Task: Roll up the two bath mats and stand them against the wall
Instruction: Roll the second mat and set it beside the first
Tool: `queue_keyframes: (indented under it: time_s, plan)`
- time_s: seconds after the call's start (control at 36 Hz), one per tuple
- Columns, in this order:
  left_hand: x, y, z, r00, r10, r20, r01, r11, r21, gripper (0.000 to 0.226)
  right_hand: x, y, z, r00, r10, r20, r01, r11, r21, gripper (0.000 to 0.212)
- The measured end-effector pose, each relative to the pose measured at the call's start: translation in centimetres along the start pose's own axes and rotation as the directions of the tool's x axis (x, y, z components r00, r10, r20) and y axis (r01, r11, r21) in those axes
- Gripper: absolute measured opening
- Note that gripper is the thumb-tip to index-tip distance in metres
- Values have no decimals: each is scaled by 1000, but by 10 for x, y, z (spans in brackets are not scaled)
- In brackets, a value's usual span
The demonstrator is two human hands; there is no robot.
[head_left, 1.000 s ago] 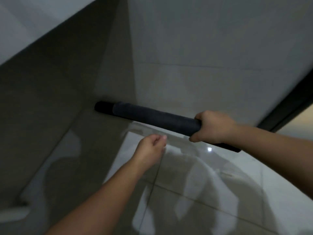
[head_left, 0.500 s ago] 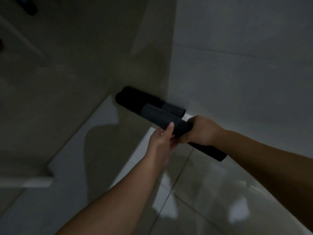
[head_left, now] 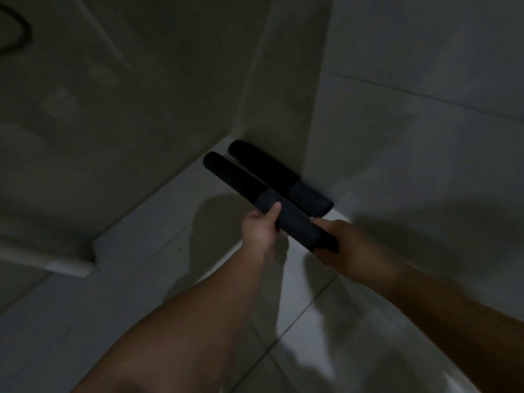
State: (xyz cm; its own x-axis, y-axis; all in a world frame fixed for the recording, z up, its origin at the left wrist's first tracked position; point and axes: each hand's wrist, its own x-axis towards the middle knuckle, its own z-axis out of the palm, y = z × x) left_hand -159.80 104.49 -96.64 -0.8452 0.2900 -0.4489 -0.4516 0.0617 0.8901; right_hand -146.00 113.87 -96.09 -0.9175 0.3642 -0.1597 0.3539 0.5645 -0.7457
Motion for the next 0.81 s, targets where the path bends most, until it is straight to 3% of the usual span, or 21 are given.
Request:
queue_keyframes:
  time_s: [0.08,0.19,0.25,0.33,0.42,0.53,0.64,0.81]
  plan:
    - [6,-20,4,997,-40,-72,35,997,-71,20,18,9,12,1000,22,-18,-22,1000,-5,50]
    - [3,-41,10,986,-150,-67,139,979,-147,29,47,28,33,999,14,38,-21,986,165,24]
    - [9,-48,12,985,-163,-52,153,976,-158,34,56,34,41,1000,24,-5,-22,983,182,31]
    - [21,-52,13,984,-159,-85,151,984,-91,46,66,39,48,996,47,-69,-40,995,94,51]
    - [33,-45,17,981,-157,-110,154,987,-38,47,77,42,51,998,31,-63,-31,1000,0,50]
    - [49,-36,26,985,-159,-64,156,987,-45,49,82,46,52,988,-58,-145,21,969,-247,46]
    - [65,-39,27,990,-101,-98,102,995,8,50,84,67,61,986,-167,-19,143,895,-423,63]
    - [78,-48,24,995,-68,-71,77,989,129,47,90,70,52,981,-161,108,193,840,-507,55]
